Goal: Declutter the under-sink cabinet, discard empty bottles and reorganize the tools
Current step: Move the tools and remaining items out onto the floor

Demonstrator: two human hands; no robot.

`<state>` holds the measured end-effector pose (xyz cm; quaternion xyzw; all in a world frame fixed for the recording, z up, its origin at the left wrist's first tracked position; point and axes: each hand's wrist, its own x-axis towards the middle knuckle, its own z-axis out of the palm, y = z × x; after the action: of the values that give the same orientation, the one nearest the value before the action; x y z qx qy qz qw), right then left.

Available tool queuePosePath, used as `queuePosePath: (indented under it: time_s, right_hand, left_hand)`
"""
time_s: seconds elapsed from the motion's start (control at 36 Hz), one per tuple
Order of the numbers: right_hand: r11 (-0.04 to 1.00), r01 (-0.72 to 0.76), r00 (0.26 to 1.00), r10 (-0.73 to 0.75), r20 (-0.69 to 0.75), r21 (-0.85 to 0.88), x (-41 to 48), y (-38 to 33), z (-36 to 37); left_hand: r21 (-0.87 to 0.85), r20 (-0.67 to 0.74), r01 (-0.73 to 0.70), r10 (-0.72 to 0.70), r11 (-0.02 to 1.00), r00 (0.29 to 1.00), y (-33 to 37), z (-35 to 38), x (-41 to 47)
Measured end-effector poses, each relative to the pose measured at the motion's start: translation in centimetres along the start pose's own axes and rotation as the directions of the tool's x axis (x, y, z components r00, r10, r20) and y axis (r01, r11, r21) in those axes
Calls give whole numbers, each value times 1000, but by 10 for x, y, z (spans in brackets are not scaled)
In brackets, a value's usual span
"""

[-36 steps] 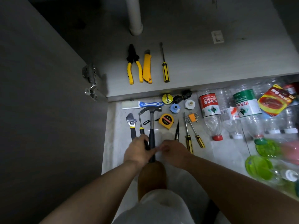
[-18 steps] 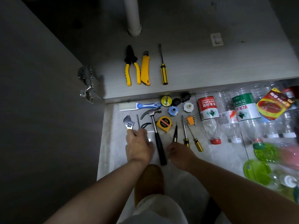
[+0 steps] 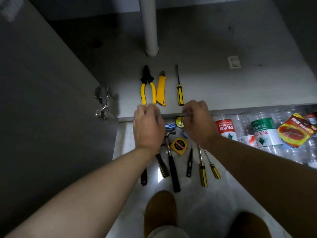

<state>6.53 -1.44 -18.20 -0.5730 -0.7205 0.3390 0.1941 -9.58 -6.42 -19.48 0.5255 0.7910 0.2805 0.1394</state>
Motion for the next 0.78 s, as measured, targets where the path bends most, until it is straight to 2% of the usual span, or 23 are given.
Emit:
queuePosePath:
  time_s: [0.06,0.08,0.22,0.31,0.39,0.53,0.67,0.78]
  right_hand:
    - [998,5,1000,-6,-20,-57,22,-7,-5]
    - [996,2,1000,-3,-15,-88,32,-10,-6]
    - [968,1,993,29,114,-250,70,-18,-3]
    - [952,-17,988,62,138,-305,72,-16,0]
    - [939,-42,992,79,94,-341,63,-10,1]
    - [938,-78,995,95,35,-338,38,-8,5]
    - [973,-140,990,141,-4,-183,-5,0,5]
    - [968,-216,976,217,-4,-125,-46,12,9]
  left_hand:
    - [23,-99,3,-1,1000,995,5,-6,28]
    - [44,-98,23,-18,999,995,6,-7,42]
    - [113,155,104,-121,988,980,-3,-5,92]
    - [134,190,174,-198,976,962,-5,0,109]
    - [255,223,198,-257,946,940,-8,7,118]
    - [304,195,265,-333,915,923,-7,8,117]
    - [392,224,266,-372,881,901,0,6,102]
    - [331,248,384,-472,862,846,3,-2,90]
